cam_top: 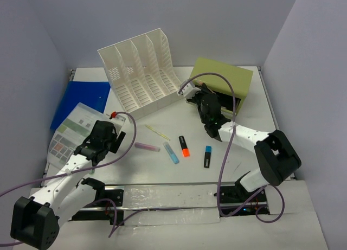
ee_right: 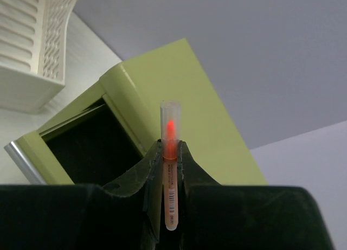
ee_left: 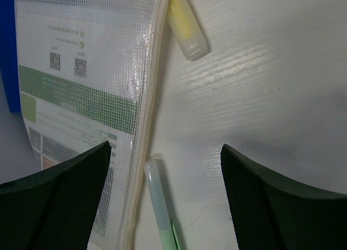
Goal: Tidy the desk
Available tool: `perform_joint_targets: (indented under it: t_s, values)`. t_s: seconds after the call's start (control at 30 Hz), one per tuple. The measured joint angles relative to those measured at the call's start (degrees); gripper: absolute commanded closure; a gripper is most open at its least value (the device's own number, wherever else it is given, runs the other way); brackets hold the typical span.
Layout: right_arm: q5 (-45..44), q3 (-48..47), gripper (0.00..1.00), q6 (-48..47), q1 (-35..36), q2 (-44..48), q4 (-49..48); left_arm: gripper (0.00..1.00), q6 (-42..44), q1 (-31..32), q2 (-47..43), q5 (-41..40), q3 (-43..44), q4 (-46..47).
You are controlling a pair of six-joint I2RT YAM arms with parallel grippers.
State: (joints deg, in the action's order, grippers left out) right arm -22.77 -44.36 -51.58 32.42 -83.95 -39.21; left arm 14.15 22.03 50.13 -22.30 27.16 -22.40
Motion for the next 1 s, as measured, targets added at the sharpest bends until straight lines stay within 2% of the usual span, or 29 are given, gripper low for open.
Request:
perform_joint_targets:
  t_s: [0.13,0.27,0.43,0.6,0.73,0.87,1.0]
  values:
    - [0.42,0.00,0.82,-1.89,-0.43,-1.45,0.47,0.11,0.07,-0.21,0.20,-0.02,0.00,0.41]
    - [0.31,0.00,0.58,-3.29,-0.77,-2.40,0.52,0.11,0.09,-0.40,0.57,-0.04,0.00,0.59]
    - [-0.31,-0.02,0.41,-4.91,-0.81,-2.64,2.03,0.11,0.09,-0.44,0.59,-0.02,0.00,0.79]
    - [0.05,-0.49,0.38,-3.68,-0.80,-0.99,7.12,0.11,0.09,-0.47,0.59,-0.02,0.00,0.81]
    - [1.62,-2.05,0.32,0.60,-0.31,3.77,12.18,0.11,0.07,-0.53,0.60,0.00,0.00,0.81]
    - [3.62,-6.48,0.29,8.19,1.60,8.54,16.76,0.11,0.07,-0.80,0.72,0.00,0.00,0.81]
    - [7.61,-13.13,0.28,19.64,6.88,9.09,22.31,0.11,0.07,-1.05,0.74,0.02,0.00,0.81]
